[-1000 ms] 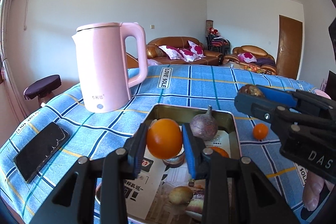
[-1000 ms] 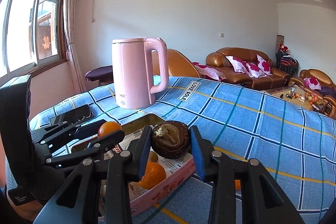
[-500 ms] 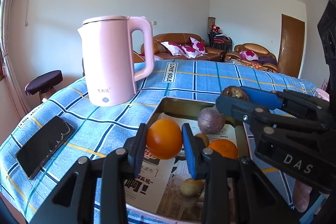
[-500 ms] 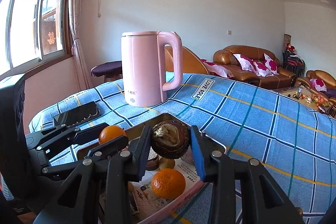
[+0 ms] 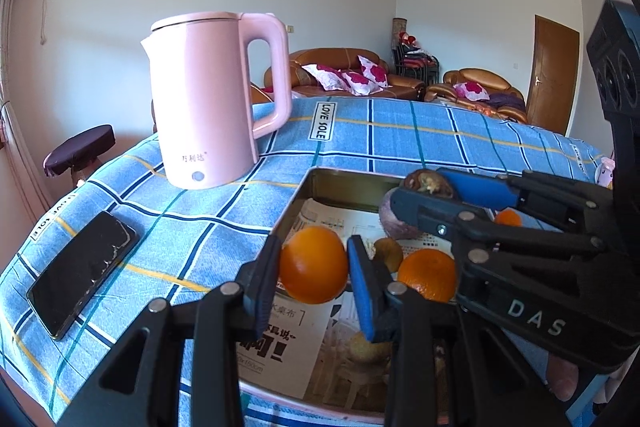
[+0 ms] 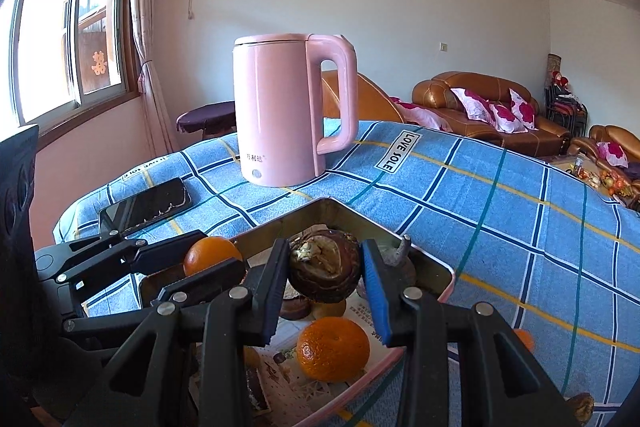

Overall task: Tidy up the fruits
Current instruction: 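Carry the brown snack over the tin with the right tool while the left tool carries the tangerine, then open the right tool to drop the brown snack into the tin while the left tool drops the tangerine, then move the right tool to a small brown snack while the left tool approaches another tangerine, then grasp the small brown snack with the right tool while the left tool grasps the tangerine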

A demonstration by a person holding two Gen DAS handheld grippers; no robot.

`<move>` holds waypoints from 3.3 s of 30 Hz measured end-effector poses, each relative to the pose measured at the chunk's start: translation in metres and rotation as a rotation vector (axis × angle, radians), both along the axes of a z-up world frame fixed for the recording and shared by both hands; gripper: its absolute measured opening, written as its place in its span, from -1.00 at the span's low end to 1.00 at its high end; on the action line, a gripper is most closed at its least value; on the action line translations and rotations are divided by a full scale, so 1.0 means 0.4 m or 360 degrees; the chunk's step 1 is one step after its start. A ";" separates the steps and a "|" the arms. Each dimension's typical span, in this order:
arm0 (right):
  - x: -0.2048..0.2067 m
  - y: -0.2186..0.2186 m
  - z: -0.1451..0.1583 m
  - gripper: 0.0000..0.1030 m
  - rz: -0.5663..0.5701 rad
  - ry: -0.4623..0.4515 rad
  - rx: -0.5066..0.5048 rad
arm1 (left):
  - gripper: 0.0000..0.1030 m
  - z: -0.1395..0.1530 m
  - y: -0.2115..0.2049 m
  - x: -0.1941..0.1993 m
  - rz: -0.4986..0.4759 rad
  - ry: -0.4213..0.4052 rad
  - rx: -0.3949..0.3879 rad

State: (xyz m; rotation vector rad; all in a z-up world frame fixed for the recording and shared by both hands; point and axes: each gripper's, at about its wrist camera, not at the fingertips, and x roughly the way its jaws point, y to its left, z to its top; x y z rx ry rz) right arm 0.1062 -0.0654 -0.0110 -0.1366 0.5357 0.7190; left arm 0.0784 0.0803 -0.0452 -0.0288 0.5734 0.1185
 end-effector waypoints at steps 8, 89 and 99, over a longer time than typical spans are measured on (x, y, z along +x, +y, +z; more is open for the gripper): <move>0.028 0.013 -0.028 -0.25 0.0043 0.0146 -0.0023 | -0.28 -0.016 -0.009 0.006 -0.0026 0.0067 0.0053; 0.108 -0.527 -0.105 -0.12 -0.0788 0.0404 -0.0172 | -0.25 -0.085 -0.459 0.304 -0.0583 0.0465 0.0039; 0.093 -0.537 -0.093 -0.12 -0.0762 0.0360 -0.0107 | -0.26 -0.065 -0.464 0.276 -0.0628 0.0378 -0.0011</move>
